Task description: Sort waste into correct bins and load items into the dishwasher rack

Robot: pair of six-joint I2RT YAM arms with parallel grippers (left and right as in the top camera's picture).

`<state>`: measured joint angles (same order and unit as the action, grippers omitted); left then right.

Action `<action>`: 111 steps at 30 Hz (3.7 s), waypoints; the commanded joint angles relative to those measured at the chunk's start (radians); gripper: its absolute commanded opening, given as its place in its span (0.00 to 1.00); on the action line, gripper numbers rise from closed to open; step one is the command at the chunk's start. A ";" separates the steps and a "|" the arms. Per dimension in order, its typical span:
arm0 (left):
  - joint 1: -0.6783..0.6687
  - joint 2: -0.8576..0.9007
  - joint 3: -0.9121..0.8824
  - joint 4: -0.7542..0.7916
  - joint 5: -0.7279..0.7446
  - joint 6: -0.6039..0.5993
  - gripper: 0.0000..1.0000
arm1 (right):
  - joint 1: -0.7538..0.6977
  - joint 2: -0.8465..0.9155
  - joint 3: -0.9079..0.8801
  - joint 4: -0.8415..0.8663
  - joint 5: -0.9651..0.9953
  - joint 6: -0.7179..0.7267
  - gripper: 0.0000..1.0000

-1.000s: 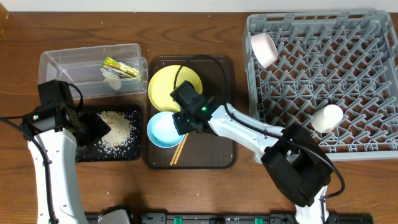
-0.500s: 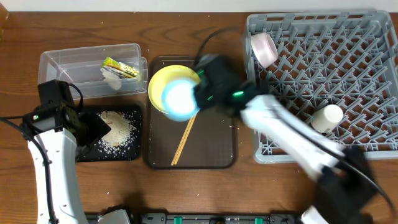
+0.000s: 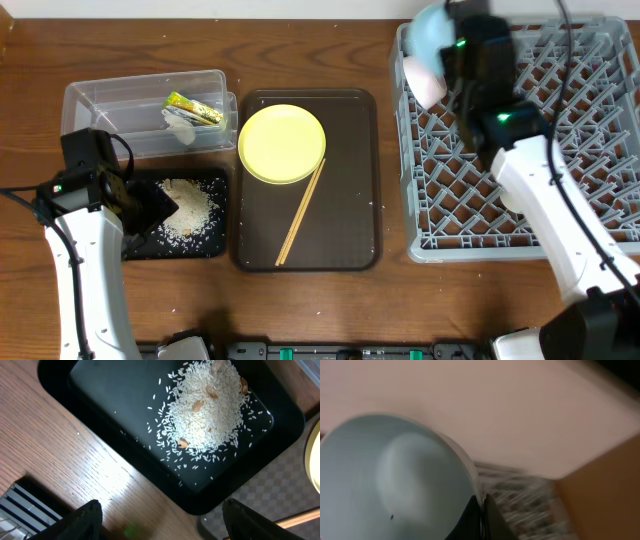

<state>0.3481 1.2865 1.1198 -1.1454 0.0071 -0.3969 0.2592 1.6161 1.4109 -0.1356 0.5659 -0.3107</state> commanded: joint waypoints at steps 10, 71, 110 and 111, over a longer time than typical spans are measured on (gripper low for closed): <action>0.005 -0.006 0.002 -0.005 -0.015 -0.013 0.80 | -0.130 0.221 0.005 0.373 0.273 -0.502 0.01; 0.005 -0.006 0.002 -0.006 -0.015 -0.013 0.81 | 0.101 -0.053 -0.001 -0.563 -0.903 0.487 0.47; 0.005 -0.006 0.002 -0.006 -0.014 -0.013 0.81 | 0.664 0.478 -0.001 -0.541 -0.826 0.830 0.18; 0.005 -0.006 0.002 -0.006 -0.014 -0.013 0.81 | 0.663 0.478 -0.001 -0.560 -0.820 0.830 0.18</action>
<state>0.3481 1.2865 1.1198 -1.1477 0.0074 -0.3969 0.9138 2.0808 1.4113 -0.6720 -0.2863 0.5053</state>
